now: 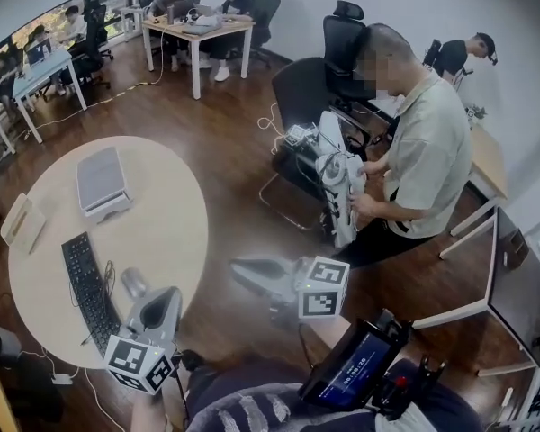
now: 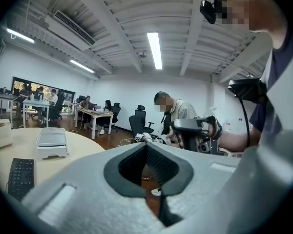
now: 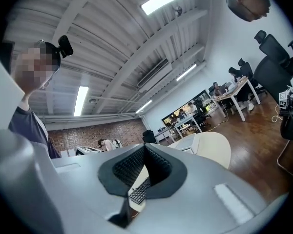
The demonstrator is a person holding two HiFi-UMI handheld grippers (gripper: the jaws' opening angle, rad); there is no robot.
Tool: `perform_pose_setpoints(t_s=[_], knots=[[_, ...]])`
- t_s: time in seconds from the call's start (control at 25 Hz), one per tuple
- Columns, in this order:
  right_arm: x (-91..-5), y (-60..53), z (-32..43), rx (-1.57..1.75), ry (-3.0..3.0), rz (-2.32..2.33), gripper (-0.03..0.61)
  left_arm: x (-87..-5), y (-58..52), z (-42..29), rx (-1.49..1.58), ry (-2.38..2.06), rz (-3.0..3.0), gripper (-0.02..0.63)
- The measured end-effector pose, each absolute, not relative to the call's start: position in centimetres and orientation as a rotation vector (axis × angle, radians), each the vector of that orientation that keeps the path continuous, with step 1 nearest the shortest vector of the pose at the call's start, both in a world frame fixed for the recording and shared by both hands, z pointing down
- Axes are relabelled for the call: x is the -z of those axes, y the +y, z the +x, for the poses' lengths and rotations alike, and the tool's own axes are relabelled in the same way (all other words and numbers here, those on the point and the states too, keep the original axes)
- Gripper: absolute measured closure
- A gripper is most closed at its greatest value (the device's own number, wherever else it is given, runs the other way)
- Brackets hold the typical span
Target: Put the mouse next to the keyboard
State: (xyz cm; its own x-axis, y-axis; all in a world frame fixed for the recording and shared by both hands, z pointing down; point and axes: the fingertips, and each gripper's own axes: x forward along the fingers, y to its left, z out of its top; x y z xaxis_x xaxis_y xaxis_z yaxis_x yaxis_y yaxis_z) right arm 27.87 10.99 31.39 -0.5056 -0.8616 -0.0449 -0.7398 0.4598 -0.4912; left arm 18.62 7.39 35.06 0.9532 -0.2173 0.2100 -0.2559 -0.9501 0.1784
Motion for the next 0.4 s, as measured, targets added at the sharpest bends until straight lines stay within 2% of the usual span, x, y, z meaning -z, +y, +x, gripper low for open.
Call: perform_pose_setpoints(t_s=[0.4], knots=[[-35.1, 12.9, 28.3, 0.745, 2.367, -1.304, 0.578, -38.1, 10.8, 18.2, -0.416, -0.449, 2.842, 0.614]])
